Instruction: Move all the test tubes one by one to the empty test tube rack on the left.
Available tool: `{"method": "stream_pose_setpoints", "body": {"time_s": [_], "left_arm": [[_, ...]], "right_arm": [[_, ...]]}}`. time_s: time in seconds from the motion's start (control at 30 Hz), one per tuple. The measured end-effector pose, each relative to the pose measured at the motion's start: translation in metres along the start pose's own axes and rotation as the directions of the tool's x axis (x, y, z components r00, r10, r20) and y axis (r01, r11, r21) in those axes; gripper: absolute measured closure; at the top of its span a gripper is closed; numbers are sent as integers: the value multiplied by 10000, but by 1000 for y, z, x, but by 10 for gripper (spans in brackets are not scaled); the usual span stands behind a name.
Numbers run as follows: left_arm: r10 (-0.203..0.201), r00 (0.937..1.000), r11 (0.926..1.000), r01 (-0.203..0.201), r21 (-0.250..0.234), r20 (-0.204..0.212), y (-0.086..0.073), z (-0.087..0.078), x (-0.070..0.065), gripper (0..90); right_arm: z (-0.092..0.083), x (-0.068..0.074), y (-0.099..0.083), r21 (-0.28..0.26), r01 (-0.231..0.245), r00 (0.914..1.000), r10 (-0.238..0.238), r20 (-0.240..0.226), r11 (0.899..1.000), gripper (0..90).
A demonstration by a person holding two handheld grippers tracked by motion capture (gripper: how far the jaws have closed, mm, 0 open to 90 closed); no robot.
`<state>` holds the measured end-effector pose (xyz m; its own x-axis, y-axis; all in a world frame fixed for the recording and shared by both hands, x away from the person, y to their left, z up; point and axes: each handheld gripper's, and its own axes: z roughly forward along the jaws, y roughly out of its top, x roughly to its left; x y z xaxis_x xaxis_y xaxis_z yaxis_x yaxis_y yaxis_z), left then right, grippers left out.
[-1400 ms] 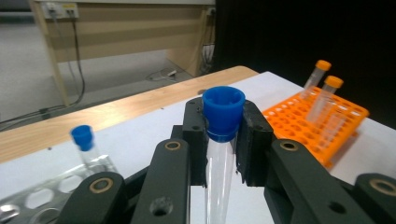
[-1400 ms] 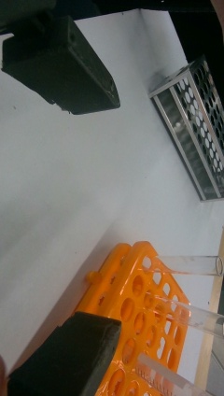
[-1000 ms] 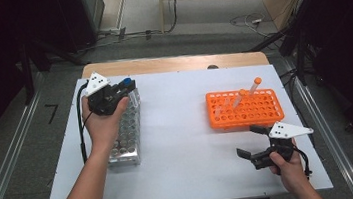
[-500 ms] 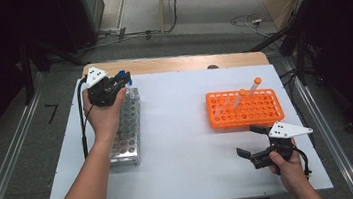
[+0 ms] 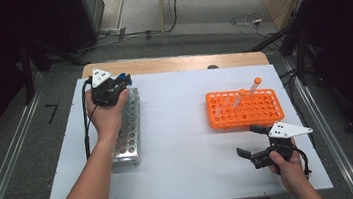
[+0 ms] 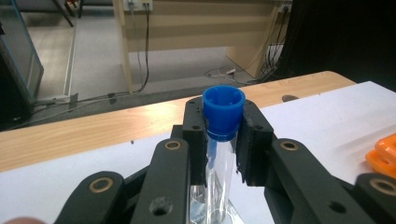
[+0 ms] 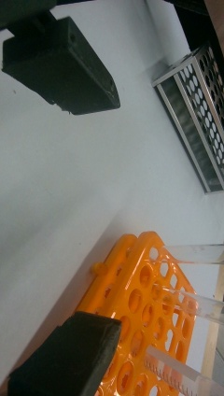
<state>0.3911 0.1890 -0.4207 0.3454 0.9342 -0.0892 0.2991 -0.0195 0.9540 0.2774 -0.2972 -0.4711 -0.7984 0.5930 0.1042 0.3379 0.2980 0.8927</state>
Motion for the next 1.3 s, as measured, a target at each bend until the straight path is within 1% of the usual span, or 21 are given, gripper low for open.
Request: {"method": "stream_pose_setpoints", "body": {"time_s": [0.13, 0.3, 0.4, 0.53, 0.63, 0.77, 0.83, 0.93, 1.0, 1.07, 1.2, 1.3], "left_arm": [[145, 9999, 9993, -144, 345, -13, -3, 2, -2, 762], [472, 9988, 9954, -458, 846, -136, -5, 4, -6, 760], [621, 9979, 9926, -600, 1054, -169, -6, 5, -8, 760], [565, 9983, 9883, -542, 1428, -124, -9, 7, -9, 759], [614, 9980, 9848, -585, 1636, -122, -10, 8, -10, 758], [470, 9989, 9832, -458, 1765, -21, -10, 9, -9, 753], [410, 9992, 9826, -397, 1814, -35, -10, 8, -8, 740], [340, 9993, 9826, -310, 1834, -134, -10, 8, -8, 678], [288, 9996, 9834, -276, 1792, -39, -9, 7, -8, 653], [224, 9997, 9846, -220, 1732, -4, -8, 5, -8, 601], [-75, 9996, 9893, 34, 1456, 277, -6, -1, -9, 426], [-283, 9980, 9912, 208, 1306, 558, -4, -9, -12, 287]], "right_arm": [[0, 0, 0, 2, 12, 10000, -12, 5, 10000, 0], [1, 0, 0, 26, -2, 10000, 2, 29, 10000, 0], [1, 0, 0, 31, 7, 10000, -7, 20, 10000, 0], [1, 0, 0, 49, 5, 10000, -5, 13, 10000, 0], [1, 0, 0, 51, 4, 10000, -4, 20, 10000, 0], [1, 0, 0, 66, -10, 10000, 10, 31, 10000, 0], [2, 0, -1, 73, 2, 10000, -3, 37, 10000, 0], [2, 0, 0, 91, 0, 10000, 0, 26, 10000, 0], [2, 0, 0, 129, 15, 10000, -15, 9, 9999, 0], [3, 1, 0, 128, 16, 10000, -16, 3, 9999, 0], [3, 1, 0, 110, 25, 10000, -25, 11, 9999, 0], [3, 0, 0, 103, -1, 10000, 0, 36, 9999, 0]]}}
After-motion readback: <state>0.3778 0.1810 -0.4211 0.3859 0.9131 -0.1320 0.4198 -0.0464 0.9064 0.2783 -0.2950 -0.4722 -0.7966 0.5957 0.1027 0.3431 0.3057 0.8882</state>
